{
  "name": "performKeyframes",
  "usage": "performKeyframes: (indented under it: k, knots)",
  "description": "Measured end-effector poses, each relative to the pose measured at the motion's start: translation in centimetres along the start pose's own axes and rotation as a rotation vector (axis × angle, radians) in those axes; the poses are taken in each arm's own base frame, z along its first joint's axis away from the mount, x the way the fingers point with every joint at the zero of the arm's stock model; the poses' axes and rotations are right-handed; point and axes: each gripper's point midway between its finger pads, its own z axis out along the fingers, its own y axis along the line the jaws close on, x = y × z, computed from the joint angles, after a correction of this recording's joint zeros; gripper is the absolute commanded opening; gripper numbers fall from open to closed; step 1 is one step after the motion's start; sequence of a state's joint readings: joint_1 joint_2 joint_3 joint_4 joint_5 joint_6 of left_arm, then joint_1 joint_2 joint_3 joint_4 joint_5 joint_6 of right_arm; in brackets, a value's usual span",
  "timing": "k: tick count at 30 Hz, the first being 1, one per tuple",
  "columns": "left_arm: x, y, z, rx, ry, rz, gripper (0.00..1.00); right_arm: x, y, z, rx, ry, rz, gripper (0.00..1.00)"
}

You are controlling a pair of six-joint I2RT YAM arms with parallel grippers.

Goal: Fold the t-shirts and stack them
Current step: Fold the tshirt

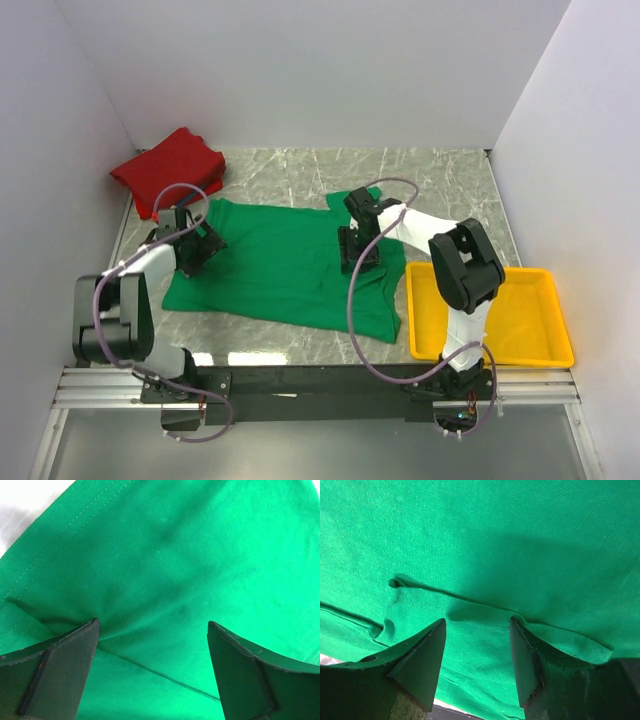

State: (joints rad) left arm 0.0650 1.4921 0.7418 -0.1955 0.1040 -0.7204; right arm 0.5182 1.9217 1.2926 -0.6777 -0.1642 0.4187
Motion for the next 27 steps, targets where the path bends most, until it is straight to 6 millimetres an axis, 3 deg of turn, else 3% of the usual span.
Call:
performKeyframes:
  k: [9,15,19,27]
  knots:
    - [3.1,3.1,-3.2,-0.043,-0.03,-0.059,0.98,1.7,0.4,-0.2,-0.036,-0.02,0.005,0.61]
    - [4.7,4.8,-4.7,-0.117,-0.004,-0.117,0.99,4.1,1.2,-0.4,-0.05,-0.027,-0.006,0.6]
    - [5.1,5.8,-5.7,-0.169,-0.008,-0.154,1.0,5.6,1.5,-0.5,-0.066,-0.032,0.005,0.6]
    - [4.2,5.9,-7.8,-0.189,-0.061,-0.165,0.99,6.0,1.7,-0.9,-0.07,-0.033,0.019,0.61]
